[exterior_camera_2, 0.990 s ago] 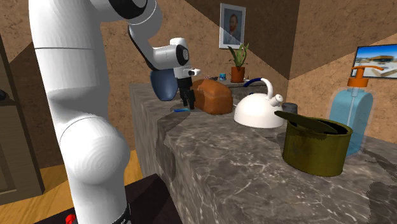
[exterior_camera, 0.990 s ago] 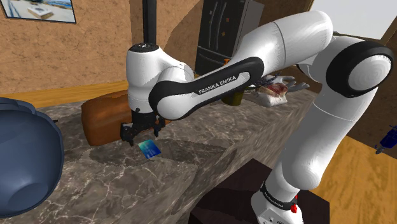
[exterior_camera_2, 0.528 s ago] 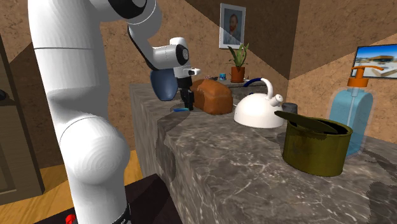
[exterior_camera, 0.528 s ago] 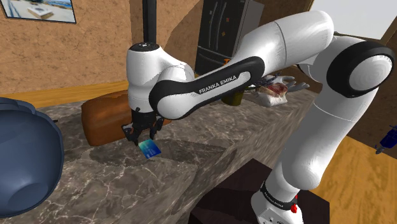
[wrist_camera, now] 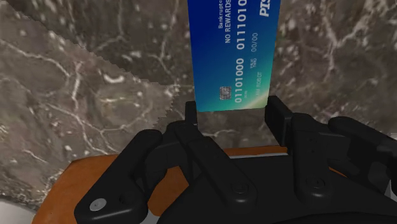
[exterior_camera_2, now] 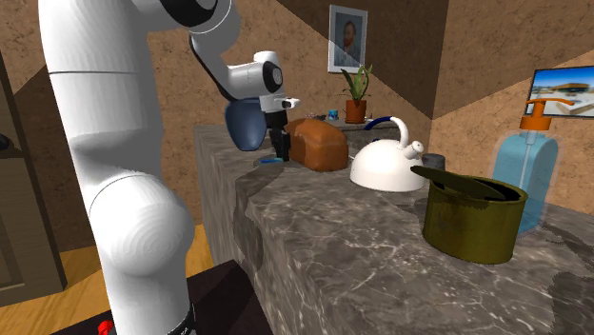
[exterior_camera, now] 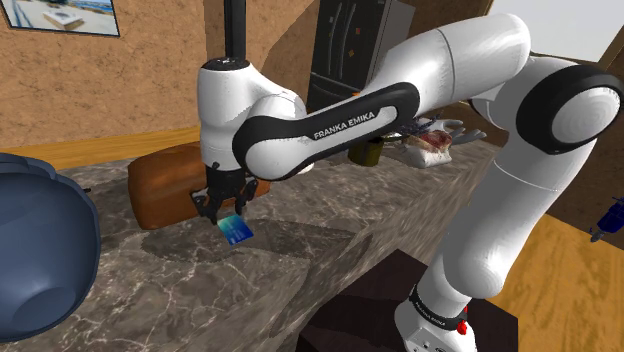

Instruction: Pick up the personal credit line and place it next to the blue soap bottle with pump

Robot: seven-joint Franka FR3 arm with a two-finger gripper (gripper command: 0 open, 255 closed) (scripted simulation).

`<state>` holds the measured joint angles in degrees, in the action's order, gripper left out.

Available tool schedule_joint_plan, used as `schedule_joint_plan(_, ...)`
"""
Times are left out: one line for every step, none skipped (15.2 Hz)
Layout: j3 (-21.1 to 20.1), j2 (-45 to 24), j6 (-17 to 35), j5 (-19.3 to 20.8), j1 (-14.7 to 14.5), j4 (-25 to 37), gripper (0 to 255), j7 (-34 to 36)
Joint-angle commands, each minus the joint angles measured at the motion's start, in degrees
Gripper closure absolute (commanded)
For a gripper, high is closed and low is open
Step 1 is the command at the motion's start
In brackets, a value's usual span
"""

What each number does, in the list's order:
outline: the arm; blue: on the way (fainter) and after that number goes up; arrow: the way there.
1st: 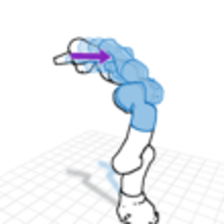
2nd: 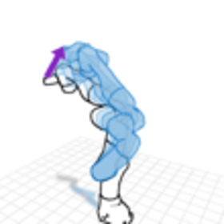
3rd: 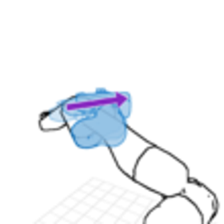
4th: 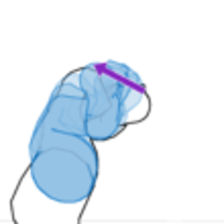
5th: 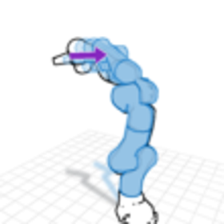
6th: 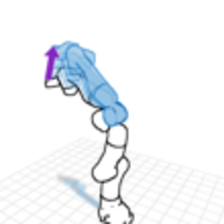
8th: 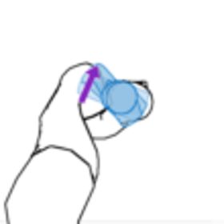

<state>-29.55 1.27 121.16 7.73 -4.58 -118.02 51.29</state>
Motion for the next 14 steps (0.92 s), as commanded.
schedule_joint_plan(0.06,0.59,-1.52,-0.47,0.03,1.02,255,-0.48)
schedule_joint_plan(0.08,0.83,-2.25,-0.66,0.04,1.56,255,-0.68)
schedule_joint_plan(0.1,1.05,-2.98,-0.83,0.04,2.11,255,-0.87)
schedule_joint_plan(0.13,1.26,-3.71,-1.0,0.05,2.68,255,-1.05)
schedule_joint_plan(0.15,1.46,-4.45,-1.15,0.06,3.25,255,-1.22)
schedule_joint_plan(0.17,1.64,-5.19,-1.3,0.06,3.84,255,-1.39)
schedule_joint_plan(0.19,1.81,-5.93,-1.43,0.07,4.44,255,-1.55)
schedule_joint_plan(0.22,1.97,-6.67,-1.55,0.08,5.06,255,-1.7)
schedule_joint_plan(0.24,2.11,-7.41,-1.67,0.08,5.69,255,-1.85)
schedule_joint_plan(0.26,2.24,-8.15,-1.77,0.09,6.33,255,-1.98)
schedule_joint_plan(0.28,2.36,-8.9,-1.86,0.1,6.98,255,-2.12)
schedule_joint_plan(0.3,2.46,-9.65,-1.95,0.1,7.65,255,-2.24)
schedule_joint_plan(0.31,2.54,-10.4,-2.02,0.11,8.33,255,-2.36)
schedule_joint_plan(0.33,2.62,-11.15,-2.09,0.11,9.03,255,-2.47)
